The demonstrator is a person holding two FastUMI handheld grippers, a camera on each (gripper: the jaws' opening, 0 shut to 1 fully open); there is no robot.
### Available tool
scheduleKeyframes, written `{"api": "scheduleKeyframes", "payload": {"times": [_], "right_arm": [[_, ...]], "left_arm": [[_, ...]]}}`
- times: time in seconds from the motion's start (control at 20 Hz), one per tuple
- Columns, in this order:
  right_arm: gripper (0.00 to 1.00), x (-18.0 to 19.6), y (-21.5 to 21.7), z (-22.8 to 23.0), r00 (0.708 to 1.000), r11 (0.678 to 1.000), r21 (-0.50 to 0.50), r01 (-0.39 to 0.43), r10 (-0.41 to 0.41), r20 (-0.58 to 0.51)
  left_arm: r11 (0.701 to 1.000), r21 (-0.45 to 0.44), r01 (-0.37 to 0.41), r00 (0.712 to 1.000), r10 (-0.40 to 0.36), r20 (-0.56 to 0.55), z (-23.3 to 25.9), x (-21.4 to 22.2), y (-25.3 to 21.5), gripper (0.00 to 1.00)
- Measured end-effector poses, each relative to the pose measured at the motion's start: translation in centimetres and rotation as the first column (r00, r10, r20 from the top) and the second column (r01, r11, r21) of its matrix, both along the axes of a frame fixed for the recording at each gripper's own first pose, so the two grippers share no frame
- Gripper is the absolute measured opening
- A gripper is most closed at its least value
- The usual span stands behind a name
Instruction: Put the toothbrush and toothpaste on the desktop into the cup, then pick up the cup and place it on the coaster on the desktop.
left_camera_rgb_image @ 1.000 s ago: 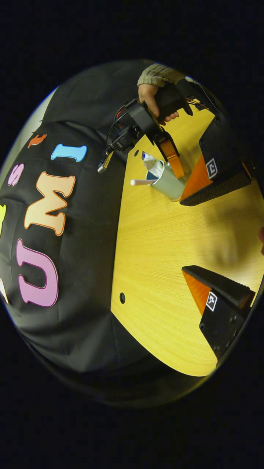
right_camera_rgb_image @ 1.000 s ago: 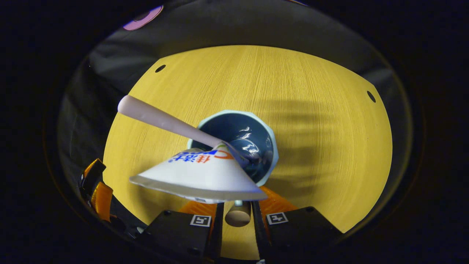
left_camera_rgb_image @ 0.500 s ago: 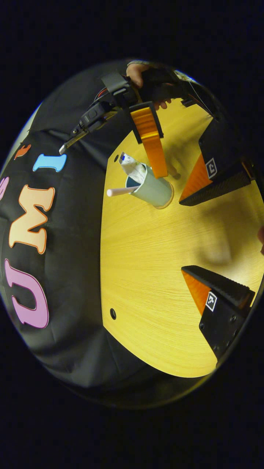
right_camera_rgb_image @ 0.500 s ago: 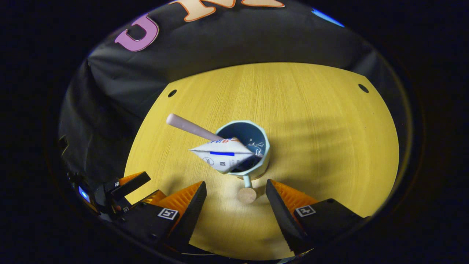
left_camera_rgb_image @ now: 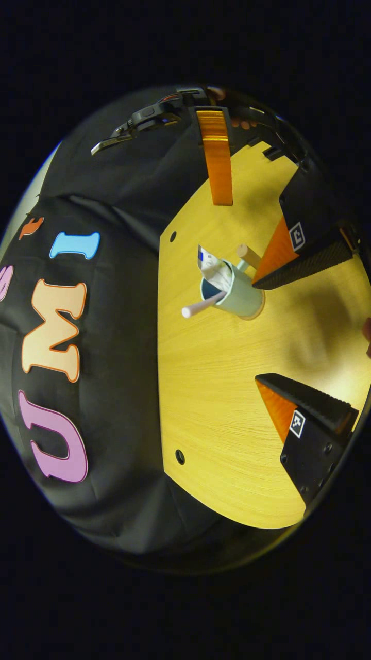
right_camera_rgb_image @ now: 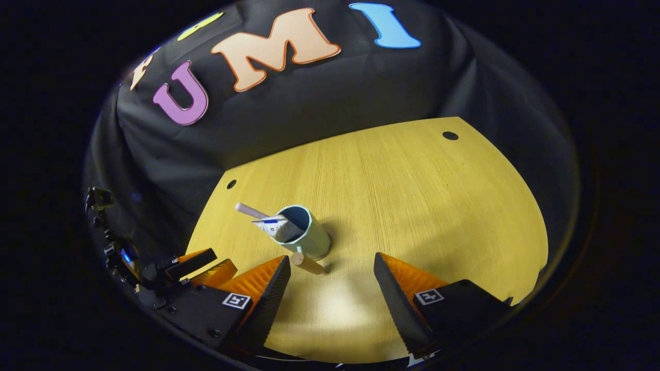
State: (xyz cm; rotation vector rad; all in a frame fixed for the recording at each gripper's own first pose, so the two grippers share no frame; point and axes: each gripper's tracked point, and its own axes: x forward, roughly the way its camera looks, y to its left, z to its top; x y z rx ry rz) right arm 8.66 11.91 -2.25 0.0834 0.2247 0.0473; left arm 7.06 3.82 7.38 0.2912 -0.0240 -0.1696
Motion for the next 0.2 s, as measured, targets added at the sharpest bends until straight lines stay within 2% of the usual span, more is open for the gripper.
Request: {"api": "scheduleKeyframes", "payload": {"times": [0.05,0.1,0.15,0.2], "right_arm": [[0.99,-0.4,-0.4,0.1,1.000,1.000,0.006,-0.003,0.002,0.021],[0.99,-0.8,-0.7,0.1,0.999,1.000,0.008,-0.006,0.006,0.040],[0.95,-1.3,-1.0,0.1,0.999,1.000,0.010,-0.010,0.010,0.053],[0.99,-1.8,-1.3,0.1,0.998,1.000,0.013,-0.010,0.010,0.063]], "left_arm": [[1.000,0.005,0.000,1.000,0.000,0.006,0.1,-0.2,-0.3,0.95],[1.000,0.011,0.001,1.000,-0.001,0.013,0.2,-0.5,-0.8,0.95],[1.000,0.014,0.002,1.000,-0.002,0.015,0.2,-0.7,-1.2,0.95],[1.000,0.014,0.002,1.000,-0.002,0.015,0.2,-0.8,-1.5,0.95]]}}
